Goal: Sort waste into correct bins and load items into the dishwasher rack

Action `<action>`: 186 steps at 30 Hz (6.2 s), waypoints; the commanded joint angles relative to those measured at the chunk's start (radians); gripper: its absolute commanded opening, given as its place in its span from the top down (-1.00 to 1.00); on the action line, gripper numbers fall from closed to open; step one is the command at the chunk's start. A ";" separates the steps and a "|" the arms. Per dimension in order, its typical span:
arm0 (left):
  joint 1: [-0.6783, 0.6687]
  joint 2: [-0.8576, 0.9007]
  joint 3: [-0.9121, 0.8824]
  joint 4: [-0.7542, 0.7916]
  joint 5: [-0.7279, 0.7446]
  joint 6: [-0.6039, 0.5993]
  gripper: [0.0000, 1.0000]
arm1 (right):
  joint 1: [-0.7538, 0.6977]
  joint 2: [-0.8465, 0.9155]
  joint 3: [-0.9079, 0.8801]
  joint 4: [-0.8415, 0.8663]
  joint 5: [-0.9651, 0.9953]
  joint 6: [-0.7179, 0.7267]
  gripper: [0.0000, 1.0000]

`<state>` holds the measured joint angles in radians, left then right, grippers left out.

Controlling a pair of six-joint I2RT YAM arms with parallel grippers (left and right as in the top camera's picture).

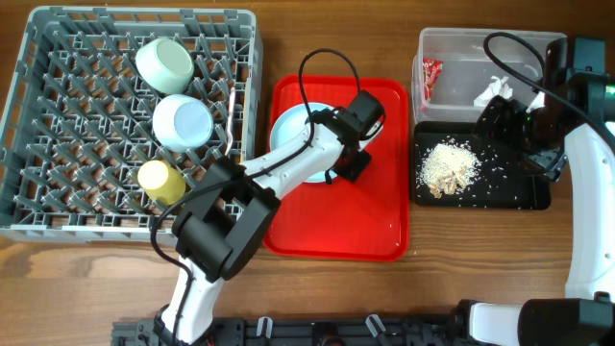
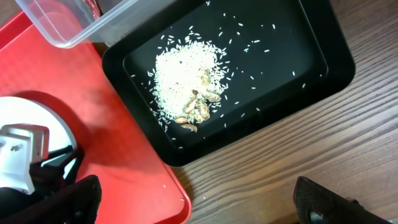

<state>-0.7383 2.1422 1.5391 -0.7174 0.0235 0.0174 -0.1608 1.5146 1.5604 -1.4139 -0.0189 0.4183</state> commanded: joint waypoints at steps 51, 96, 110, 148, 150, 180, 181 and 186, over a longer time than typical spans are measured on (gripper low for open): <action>0.764 -0.315 0.056 0.055 0.735 -0.295 -0.59 | -0.003 -0.011 0.017 -0.013 -0.008 -0.007 -0.99; 0.681 -1.476 -0.666 -0.228 0.143 -0.155 -1.00 | 0.141 -0.816 -0.589 0.446 -0.044 -0.227 -1.00; 0.681 -1.606 -0.666 -0.244 0.143 -0.155 -1.00 | 0.141 -0.792 -0.589 0.395 -0.044 -0.228 -0.99; 0.681 -1.606 -0.666 -0.244 0.143 -0.155 -1.00 | 0.208 -1.512 -1.555 1.408 -0.016 -0.340 -0.99; 0.681 -1.606 -0.666 -0.244 0.143 -0.155 -1.00 | 0.208 -1.512 -1.555 1.416 -0.030 -0.340 -0.99; 0.786 -1.707 -0.806 -0.175 0.133 -0.156 -1.00 | 0.208 -1.511 -1.555 1.416 -0.029 -0.340 -0.99; 0.796 -1.753 -0.879 -0.120 0.150 -0.156 -1.00 | 0.208 -1.511 -1.555 1.416 -0.029 -0.340 -0.99; 0.796 -1.951 -1.164 0.178 0.178 -0.191 -1.00 | 0.208 -1.511 -1.555 1.416 -0.029 -0.340 -0.99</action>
<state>0.0490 0.2893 0.5030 -0.6559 0.1745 -0.1547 0.0433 0.0128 0.0059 -0.0010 -0.0437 0.0875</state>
